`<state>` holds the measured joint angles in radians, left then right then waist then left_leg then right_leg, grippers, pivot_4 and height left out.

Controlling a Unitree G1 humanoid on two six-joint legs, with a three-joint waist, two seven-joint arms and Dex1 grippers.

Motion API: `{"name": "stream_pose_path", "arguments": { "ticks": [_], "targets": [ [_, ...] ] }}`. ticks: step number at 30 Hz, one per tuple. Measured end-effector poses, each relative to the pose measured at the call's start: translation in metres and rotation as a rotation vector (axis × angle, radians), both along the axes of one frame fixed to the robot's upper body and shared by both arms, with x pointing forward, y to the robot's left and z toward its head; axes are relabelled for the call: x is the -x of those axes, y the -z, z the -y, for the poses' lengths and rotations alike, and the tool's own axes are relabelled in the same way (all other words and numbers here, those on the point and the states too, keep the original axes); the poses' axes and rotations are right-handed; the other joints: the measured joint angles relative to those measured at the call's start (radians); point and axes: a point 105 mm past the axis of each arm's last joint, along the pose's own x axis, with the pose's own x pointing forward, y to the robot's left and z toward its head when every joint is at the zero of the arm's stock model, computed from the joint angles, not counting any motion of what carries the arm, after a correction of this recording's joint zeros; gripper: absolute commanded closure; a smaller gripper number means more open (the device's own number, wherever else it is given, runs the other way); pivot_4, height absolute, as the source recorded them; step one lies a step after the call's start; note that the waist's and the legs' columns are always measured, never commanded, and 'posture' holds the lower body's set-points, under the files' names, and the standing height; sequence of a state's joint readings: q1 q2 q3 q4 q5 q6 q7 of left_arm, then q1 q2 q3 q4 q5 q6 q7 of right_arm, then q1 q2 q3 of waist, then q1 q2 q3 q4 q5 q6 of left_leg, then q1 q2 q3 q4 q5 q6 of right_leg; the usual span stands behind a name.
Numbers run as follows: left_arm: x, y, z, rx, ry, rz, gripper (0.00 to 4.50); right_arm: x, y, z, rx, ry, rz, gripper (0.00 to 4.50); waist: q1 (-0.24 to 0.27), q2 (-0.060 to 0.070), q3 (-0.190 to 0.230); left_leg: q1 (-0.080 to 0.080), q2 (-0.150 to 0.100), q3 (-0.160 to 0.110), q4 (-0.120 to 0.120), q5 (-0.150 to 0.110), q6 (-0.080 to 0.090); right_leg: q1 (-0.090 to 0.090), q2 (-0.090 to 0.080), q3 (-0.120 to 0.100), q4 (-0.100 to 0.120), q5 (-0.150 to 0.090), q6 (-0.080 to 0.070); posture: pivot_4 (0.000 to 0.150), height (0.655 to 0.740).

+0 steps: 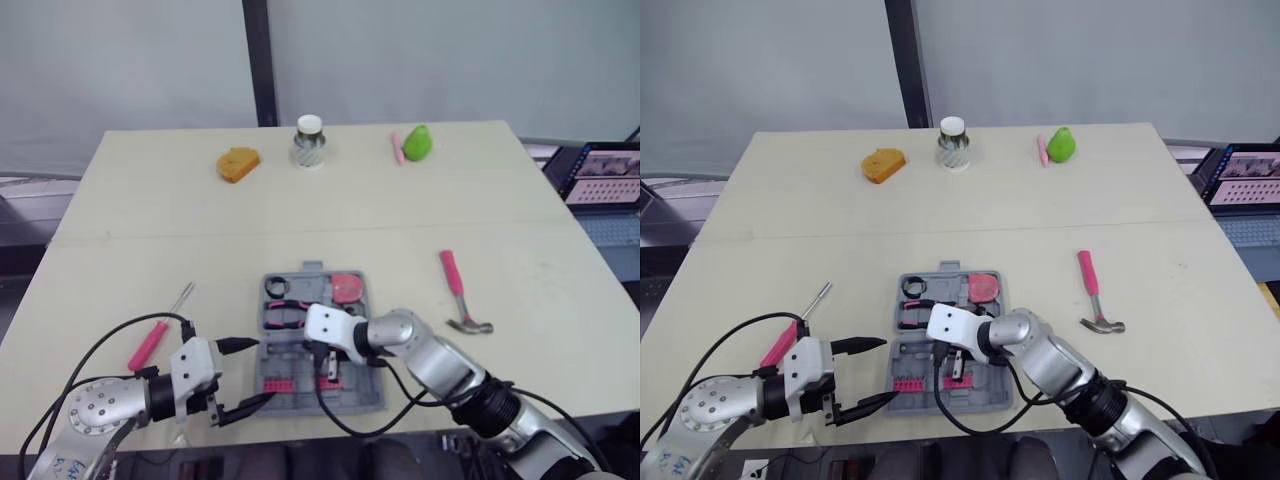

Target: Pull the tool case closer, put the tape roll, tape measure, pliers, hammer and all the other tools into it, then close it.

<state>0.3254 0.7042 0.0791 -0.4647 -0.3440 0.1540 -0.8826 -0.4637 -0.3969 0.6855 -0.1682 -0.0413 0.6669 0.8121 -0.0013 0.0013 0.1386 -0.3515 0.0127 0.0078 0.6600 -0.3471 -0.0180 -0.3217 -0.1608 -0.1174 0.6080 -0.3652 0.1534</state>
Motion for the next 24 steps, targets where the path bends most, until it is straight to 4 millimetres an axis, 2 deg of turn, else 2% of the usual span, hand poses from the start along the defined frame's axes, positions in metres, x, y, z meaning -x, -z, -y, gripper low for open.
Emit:
{"name": "stream_pose_path", "arguments": {
  "ticks": [15, 19, 24],
  "targets": [
    [-0.001, 0.0, -0.001, -0.008, 0.001, -0.007, 0.0, 0.0, 0.006, -0.001, -0.005, 0.009, -0.023, 4.48, -0.001, 0.006, -0.016, 0.001, 0.001, 0.001, -0.001, 0.0, 0.0, 0.002, 0.001, 0.001, -0.003, 0.0, -0.001, 0.15, 0.74],
    [-0.002, -0.001, -0.001, -0.008, 0.002, -0.001, 0.0, -0.001, 0.004, 0.0, -0.044, 0.004, -0.025, 4.48, -0.001, 0.006, -0.015, 0.0, 0.002, 0.001, -0.001, -0.001, -0.001, 0.001, 0.002, 0.001, -0.005, 0.0, -0.001, 0.15, 0.74],
    [-0.007, -0.005, 0.001, -0.004, 0.003, 0.023, 0.0, -0.002, -0.005, 0.002, -0.119, -0.014, -0.039, 4.48, -0.002, 0.012, -0.002, -0.002, 0.002, 0.002, -0.001, -0.001, -0.001, -0.001, 0.002, 0.001, -0.006, 0.0, -0.001, 0.15, 0.74]
  ]
}}
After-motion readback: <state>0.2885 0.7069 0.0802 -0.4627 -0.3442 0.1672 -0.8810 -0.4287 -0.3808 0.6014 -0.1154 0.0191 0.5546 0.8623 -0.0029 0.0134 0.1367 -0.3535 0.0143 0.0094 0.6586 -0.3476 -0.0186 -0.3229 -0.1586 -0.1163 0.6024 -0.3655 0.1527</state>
